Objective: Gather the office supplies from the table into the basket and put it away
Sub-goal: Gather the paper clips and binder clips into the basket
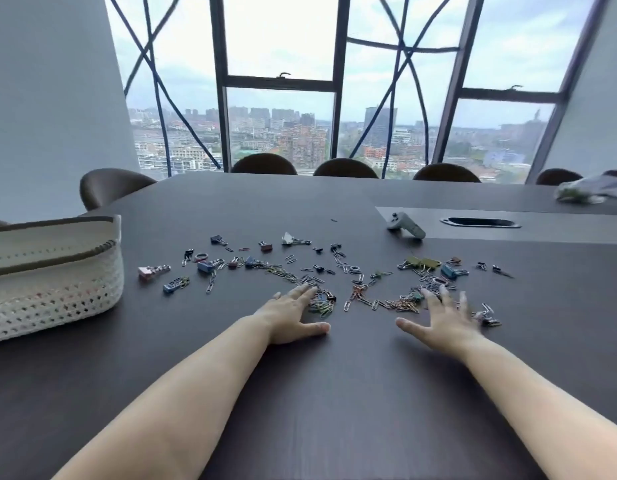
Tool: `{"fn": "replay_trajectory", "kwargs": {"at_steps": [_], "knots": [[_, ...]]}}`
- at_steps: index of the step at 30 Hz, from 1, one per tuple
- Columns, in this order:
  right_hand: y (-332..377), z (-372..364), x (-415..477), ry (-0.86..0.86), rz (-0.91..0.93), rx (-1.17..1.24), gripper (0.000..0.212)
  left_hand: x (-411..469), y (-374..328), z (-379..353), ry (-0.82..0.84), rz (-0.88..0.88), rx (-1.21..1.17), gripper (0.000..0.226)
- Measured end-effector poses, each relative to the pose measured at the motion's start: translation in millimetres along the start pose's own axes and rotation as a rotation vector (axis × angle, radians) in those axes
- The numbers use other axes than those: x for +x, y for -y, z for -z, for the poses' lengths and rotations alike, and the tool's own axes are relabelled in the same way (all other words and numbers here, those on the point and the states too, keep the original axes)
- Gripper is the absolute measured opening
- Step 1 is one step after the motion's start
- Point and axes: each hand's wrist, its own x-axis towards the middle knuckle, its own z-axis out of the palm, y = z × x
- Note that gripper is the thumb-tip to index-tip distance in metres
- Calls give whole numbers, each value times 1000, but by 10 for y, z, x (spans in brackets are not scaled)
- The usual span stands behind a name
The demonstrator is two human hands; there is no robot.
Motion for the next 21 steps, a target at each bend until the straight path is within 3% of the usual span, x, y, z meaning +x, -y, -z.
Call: {"fn": "replay_trajectory", "kwargs": {"at_steps": [4,13,18,21], "knots": [[-99,-7,101,54,-43,-51,109,313,-137,-40,-18,11,68,92],[205,-42,684,-8,290,120,100,865,-80,28,-26,183,92,97],[377,-52,975,63,190,17,99,1061,-12,22,-57,220,68,95],[511,-66,1106,57,280,-14,86,1102,21,9,-132,155,54,87]]}}
